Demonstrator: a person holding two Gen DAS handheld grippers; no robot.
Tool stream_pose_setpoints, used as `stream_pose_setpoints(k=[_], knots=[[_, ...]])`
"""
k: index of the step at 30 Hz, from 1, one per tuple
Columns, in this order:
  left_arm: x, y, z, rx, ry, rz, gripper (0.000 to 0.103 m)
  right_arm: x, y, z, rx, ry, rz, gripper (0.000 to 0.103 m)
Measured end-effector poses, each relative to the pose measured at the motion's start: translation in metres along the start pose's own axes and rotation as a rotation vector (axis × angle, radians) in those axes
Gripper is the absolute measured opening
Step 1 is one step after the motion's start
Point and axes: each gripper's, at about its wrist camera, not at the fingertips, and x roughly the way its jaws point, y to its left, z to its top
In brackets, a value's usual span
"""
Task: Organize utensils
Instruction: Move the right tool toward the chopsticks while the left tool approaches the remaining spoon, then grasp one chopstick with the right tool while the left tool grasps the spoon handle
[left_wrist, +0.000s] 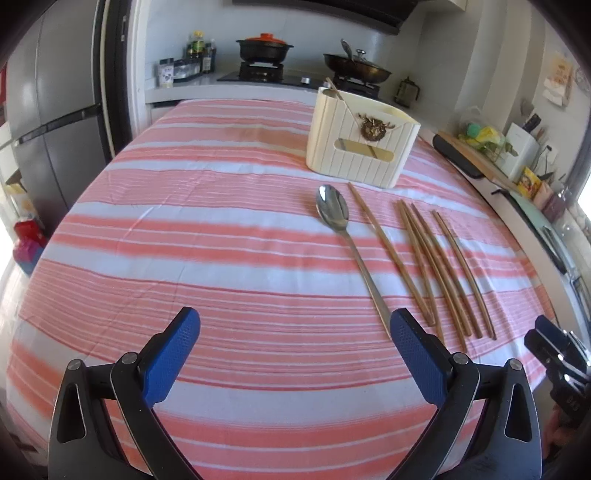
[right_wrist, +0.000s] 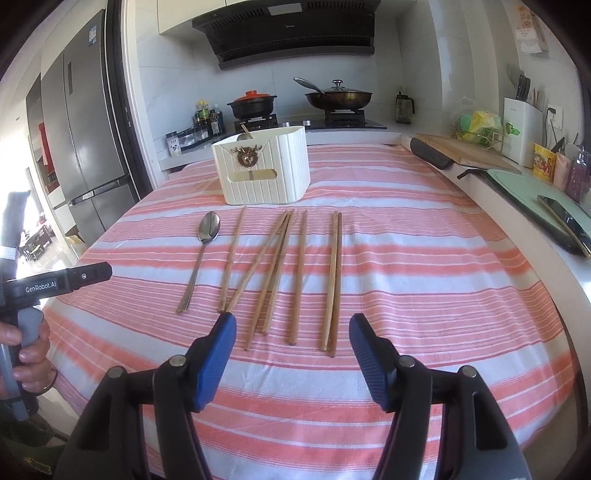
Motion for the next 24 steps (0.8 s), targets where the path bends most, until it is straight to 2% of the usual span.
stream_pose_setpoints(k=[8, 12, 14, 16, 21, 24], knots=[[0.044, -0.026, 0.025, 0.045, 0.042, -0.012, 0.102, 0.006, -0.005, -0.004, -0.005, 0.039, -0.012, 0.065], [0.068, -0.037, 0.034, 0.076, 0.066, 0.044, 0.102, 0.022, -0.030, 0.013, 0.036, 0.065, -0.052, 0.065], [0.080, -0.038, 0.038, 0.070, 0.095, 0.060, 0.102, 0.039, -0.044, 0.024, 0.053, 0.097, -0.057, 0.059], [0.088, -0.038, 0.042, 0.059, 0.110, 0.071, 0.102, 0.058, -0.054, 0.033, 0.060, 0.133, -0.050, 0.042], [0.104, -0.043, 0.041, 0.085, 0.115, 0.148, 0.102, 0.105, -0.064, 0.050, 0.069, 0.221, 0.004, 0.019], [0.110, -0.044, 0.037, 0.113, 0.126, 0.181, 0.102, 0.126, -0.062, 0.052, 0.071, 0.289, 0.049, 0.018]])
